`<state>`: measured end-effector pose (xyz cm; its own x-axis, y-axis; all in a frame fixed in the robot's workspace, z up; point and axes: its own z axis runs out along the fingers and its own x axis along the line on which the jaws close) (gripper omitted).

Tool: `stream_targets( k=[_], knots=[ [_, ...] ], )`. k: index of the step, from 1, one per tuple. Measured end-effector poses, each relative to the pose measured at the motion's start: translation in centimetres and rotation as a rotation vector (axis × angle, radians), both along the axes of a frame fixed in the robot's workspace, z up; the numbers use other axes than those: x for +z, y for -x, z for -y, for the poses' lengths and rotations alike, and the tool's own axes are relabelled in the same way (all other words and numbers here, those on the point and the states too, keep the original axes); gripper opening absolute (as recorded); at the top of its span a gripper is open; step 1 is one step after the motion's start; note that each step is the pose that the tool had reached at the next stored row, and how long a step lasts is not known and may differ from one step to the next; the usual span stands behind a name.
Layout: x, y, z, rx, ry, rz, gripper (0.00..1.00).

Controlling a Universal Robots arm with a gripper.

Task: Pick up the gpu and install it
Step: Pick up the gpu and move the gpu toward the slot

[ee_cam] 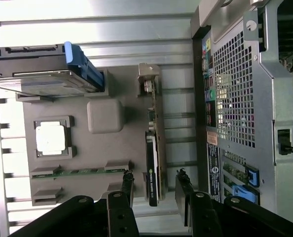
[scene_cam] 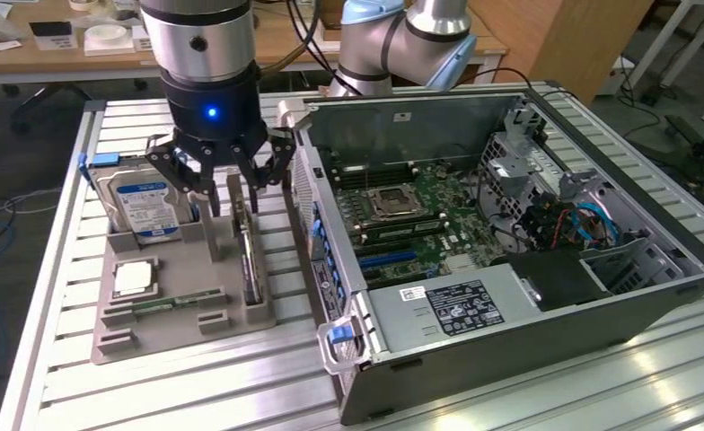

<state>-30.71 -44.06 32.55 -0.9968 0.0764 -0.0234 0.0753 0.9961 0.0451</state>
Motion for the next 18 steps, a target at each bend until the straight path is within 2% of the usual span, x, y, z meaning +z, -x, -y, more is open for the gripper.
stream_targets(
  k=[6, 13, 18],
  knots=[
    [-0.16, 0.0, -0.01, 0.0, -0.0002, 0.0001, 0.47],
    [-0.41, -0.6, -0.01, 0.0, -0.0001, 0.0, 0.47],
    [-1.27, -0.6, 0.0, 0.0, 0.0, -0.0002, 0.47]
  ],
)
